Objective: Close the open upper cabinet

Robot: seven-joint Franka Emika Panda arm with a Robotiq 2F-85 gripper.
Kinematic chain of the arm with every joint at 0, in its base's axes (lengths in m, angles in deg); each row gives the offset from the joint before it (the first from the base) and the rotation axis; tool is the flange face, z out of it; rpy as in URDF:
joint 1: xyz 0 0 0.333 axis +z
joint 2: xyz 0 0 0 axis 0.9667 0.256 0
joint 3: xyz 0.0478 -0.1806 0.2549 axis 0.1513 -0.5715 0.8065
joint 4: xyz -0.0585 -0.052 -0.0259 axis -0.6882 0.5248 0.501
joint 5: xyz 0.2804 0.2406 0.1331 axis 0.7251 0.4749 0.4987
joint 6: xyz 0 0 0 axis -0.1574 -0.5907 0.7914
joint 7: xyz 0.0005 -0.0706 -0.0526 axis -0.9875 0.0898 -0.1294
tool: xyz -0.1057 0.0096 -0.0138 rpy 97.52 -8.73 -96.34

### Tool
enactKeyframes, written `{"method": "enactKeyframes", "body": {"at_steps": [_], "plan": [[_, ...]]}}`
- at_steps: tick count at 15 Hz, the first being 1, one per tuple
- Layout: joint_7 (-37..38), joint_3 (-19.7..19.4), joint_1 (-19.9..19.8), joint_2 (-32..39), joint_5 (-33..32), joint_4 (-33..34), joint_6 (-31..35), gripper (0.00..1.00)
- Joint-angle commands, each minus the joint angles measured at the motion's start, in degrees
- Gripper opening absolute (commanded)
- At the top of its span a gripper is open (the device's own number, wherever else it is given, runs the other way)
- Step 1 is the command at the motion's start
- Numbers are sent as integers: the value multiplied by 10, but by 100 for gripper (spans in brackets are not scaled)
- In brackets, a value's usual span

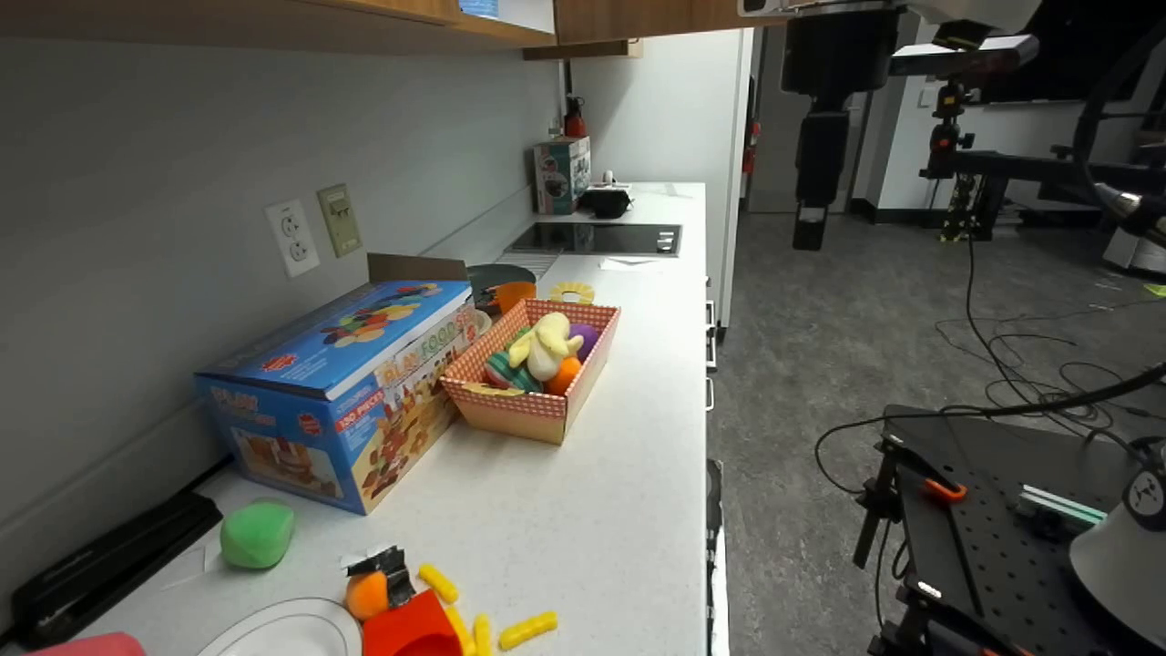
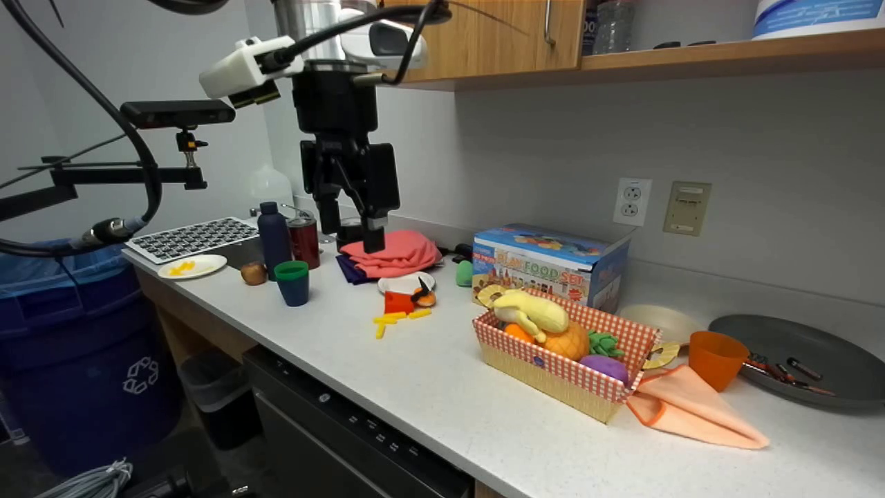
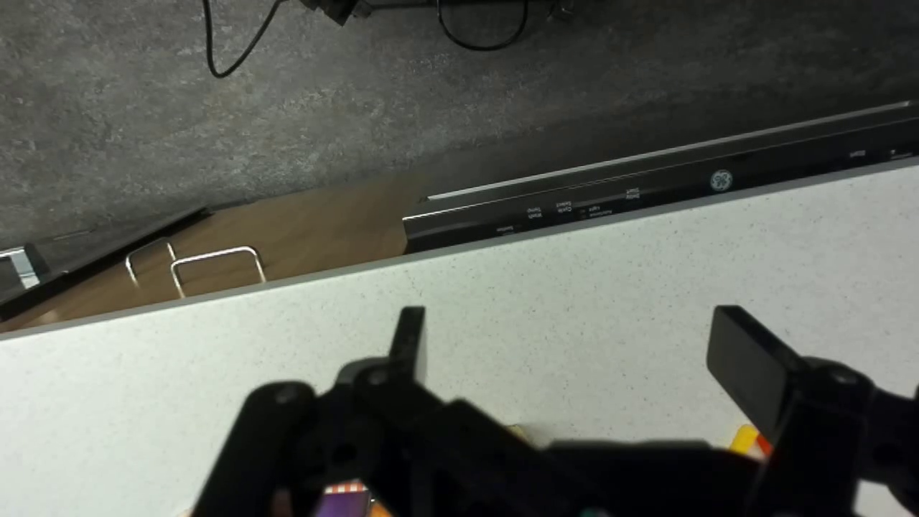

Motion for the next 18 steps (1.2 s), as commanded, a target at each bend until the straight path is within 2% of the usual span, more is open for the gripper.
{"method": "enactKeyframes", "body": {"at_steps": [1,14,18], "plan": [[-1,3,-3,0,2,1,-1,100],[-1,3,-3,0,2,1,-1,100],[17,12,-15,-1,-29,31,-32,100]]}}
